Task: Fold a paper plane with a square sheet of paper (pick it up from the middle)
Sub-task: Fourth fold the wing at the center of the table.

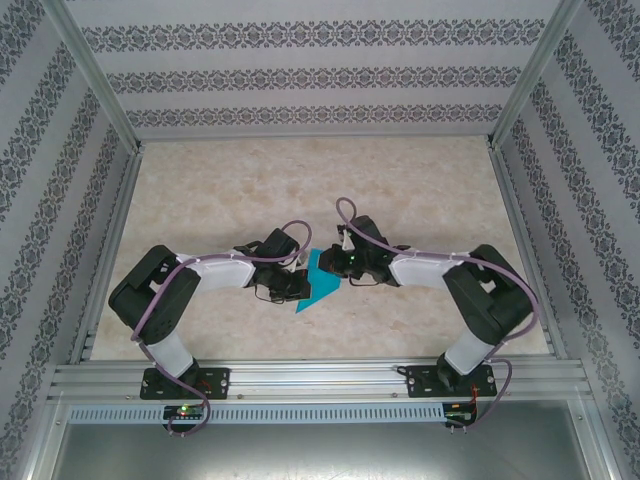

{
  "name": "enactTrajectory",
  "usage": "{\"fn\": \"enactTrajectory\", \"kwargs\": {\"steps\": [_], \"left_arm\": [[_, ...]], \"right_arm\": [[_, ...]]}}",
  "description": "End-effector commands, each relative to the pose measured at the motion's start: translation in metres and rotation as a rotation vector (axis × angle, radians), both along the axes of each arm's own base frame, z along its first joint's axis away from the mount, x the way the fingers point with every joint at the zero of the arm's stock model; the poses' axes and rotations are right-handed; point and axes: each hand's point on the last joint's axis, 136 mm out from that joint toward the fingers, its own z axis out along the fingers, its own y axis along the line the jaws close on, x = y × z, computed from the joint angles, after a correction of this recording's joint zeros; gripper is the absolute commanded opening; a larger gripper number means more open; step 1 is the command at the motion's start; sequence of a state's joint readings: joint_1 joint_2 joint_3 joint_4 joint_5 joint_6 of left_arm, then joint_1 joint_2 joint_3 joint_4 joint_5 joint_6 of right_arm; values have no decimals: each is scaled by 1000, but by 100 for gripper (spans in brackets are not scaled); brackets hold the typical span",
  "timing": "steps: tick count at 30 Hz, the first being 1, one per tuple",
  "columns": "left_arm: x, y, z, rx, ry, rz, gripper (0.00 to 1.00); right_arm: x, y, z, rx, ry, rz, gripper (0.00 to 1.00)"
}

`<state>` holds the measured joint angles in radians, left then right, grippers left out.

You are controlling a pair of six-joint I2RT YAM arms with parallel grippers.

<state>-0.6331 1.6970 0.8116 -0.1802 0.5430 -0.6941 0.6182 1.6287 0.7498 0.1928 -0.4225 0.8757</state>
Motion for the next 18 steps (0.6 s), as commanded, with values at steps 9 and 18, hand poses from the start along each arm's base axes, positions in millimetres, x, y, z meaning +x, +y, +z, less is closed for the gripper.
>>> {"fn": "enactTrajectory", "kwargs": {"steps": [9,18], "left_arm": [[-19,28,-27,121,78,7,2],[-25,35,-29,138,101,4,1]], "right_arm": [[-21,27,-20,2,33,94,12],[-16,15,-67,-91,106,33,10]]}}
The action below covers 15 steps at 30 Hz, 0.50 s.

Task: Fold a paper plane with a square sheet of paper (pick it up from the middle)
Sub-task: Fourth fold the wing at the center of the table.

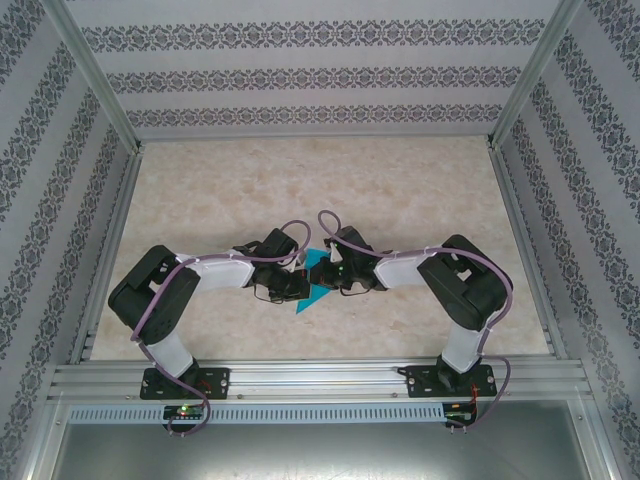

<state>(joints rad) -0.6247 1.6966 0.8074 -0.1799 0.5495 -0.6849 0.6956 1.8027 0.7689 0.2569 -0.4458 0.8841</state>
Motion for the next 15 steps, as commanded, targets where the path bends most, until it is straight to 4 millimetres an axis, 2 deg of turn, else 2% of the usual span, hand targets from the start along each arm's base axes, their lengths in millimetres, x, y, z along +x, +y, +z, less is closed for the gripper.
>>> {"fn": "enactTrajectory", "kwargs": {"steps": [1,5,15], "left_arm": [[-28,36,-31,152,109,2,1],[-39,46,-40,171,136,6,0],[-48,54,-47,186,160,6,0]], "right_arm": [[10,-16,-19,-76,11,-68,10],[18,-32,-19,-141,-7,-103,10],[50,-48,-9,-122,-27,-158,11]]}}
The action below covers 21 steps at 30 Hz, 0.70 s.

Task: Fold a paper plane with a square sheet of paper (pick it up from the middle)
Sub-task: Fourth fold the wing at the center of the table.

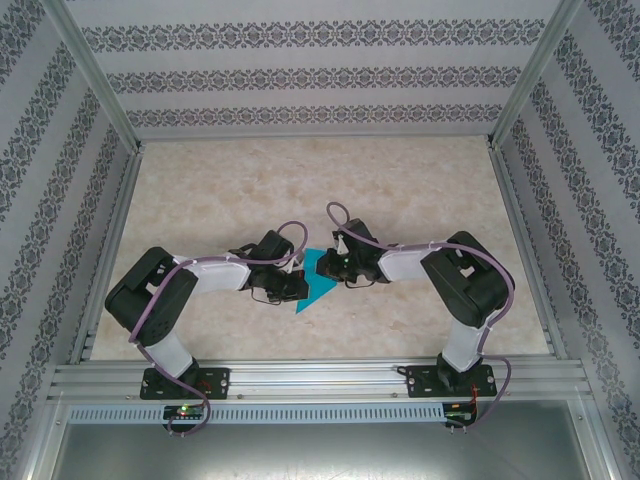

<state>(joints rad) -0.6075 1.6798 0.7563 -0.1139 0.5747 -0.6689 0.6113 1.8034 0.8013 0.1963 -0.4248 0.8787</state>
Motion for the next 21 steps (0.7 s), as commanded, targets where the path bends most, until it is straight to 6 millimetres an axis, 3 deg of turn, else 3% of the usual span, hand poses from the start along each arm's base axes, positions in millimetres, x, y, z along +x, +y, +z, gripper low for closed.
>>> {"fn": "enactTrajectory", "kwargs": {"steps": [1,12,17,21], "left_arm": [[-47,50,-46,223,181,12,0],[-52,53,-47,226,189,8,0],[-51,52,-45,221,185,6,0],[-51,52,-45,222,184,4,0]], "right_arm": [[24,-25,-9,-102,-33,-69,11],[50,-46,-16,-94,-17,-110,11],[62,-59,-12,-91,-30,-128,12],[67,-58,0,-62,-42,-110,12]]}}
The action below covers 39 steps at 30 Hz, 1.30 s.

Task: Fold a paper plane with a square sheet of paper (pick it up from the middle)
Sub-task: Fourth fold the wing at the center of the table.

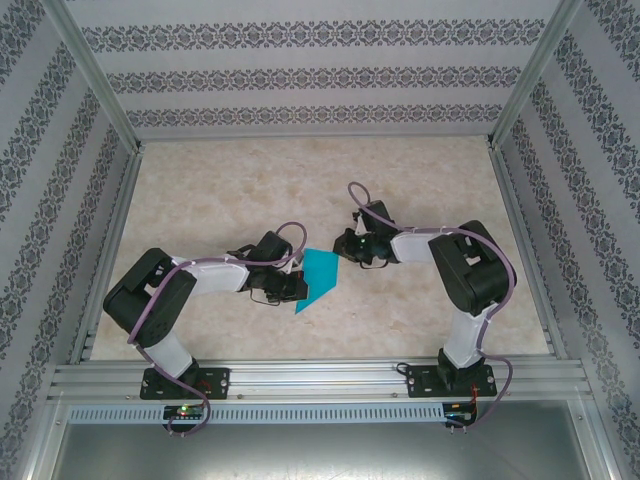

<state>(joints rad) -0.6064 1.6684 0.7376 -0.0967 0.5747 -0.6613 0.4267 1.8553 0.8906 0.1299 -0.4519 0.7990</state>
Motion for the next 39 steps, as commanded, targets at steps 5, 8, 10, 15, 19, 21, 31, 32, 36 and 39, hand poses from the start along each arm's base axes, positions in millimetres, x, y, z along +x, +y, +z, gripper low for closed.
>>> {"fn": "enactTrajectory", "kwargs": {"steps": [5,8,10,15,19,21,31,32,36,39], "left_arm": [[-50,50,-45,224,196,3,0],[-48,48,-43,217,190,3,0],[-48,49,-43,220,190,3,0],[-48,48,-45,218,197,0,0],[-48,47,-45,215,195,-2,0],[-49,47,-44,214,197,-2,0],[-49,48,-44,215,196,-1,0],[-49,48,-44,216,196,-1,0],[-50,49,-45,219,199,-3,0],[-50,49,-45,222,199,-1,0]], "right_arm": [[9,-2,35,-4,-84,29,13],[2,4,56,17,-125,42,13],[-6,12,63,29,-138,65,13],[-32,47,57,60,-105,156,13],[-44,62,37,40,-73,178,12],[-44,64,27,34,-60,172,12],[-21,37,-16,-67,-24,108,12],[-17,33,-16,-70,-29,97,12],[0,18,-14,-80,-40,60,12],[9,6,-18,-85,-36,31,11]]}}
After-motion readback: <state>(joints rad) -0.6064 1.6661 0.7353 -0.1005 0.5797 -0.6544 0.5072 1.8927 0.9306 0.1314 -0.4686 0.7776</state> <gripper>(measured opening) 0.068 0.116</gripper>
